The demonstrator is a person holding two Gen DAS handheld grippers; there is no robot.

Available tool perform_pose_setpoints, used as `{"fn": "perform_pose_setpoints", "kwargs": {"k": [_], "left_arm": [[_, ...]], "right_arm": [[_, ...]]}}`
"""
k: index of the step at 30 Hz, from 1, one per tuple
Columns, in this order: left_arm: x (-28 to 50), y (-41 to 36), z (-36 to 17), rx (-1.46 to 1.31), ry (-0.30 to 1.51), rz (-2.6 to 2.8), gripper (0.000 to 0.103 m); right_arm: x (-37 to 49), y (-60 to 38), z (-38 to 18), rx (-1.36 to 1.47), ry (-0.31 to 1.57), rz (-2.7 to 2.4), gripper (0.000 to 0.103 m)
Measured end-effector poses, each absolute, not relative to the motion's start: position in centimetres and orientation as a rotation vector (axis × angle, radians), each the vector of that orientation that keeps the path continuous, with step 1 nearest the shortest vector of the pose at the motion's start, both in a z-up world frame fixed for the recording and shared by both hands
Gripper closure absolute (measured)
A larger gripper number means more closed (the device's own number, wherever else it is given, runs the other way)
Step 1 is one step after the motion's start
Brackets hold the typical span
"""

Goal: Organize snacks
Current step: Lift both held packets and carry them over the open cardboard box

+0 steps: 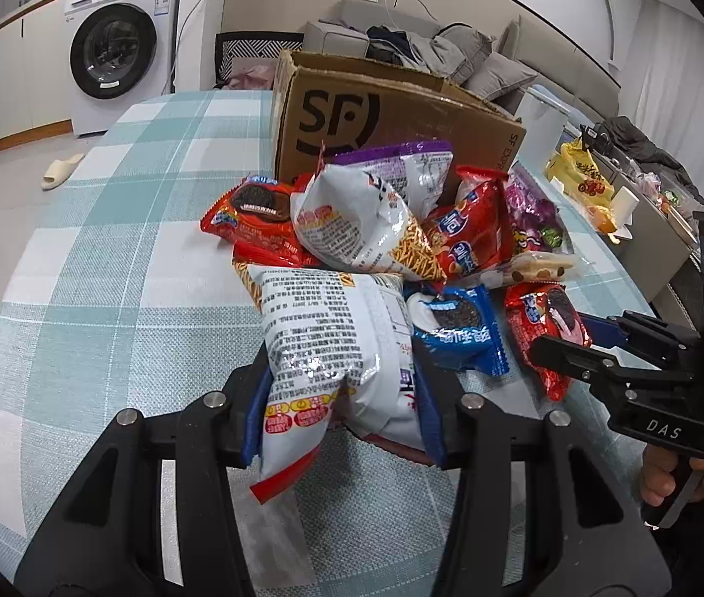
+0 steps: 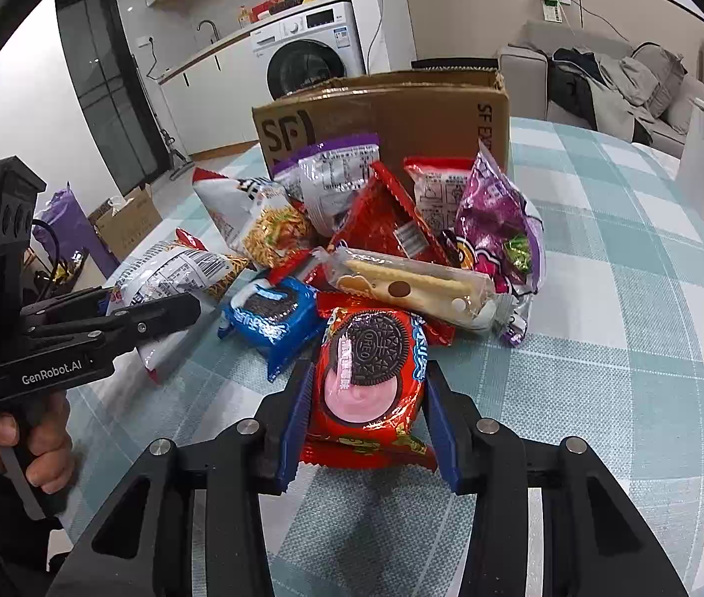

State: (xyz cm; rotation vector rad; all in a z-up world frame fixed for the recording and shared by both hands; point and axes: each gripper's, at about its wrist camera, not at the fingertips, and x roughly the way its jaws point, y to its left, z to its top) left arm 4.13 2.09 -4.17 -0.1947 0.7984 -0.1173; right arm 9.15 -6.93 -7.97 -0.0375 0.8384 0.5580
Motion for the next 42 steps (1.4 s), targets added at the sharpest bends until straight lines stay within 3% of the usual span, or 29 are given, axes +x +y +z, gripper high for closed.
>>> {"fn": "perform_pose_setpoints", "kwargs": {"k": [42], "left_arm": [[3.1, 1.5, 4.1, -0.166, 0.589, -0.125, 0.057]], "right_arm": [[9.7, -8.4, 0.2, 0.006, 0.624, 0.581, 0.059]]}}
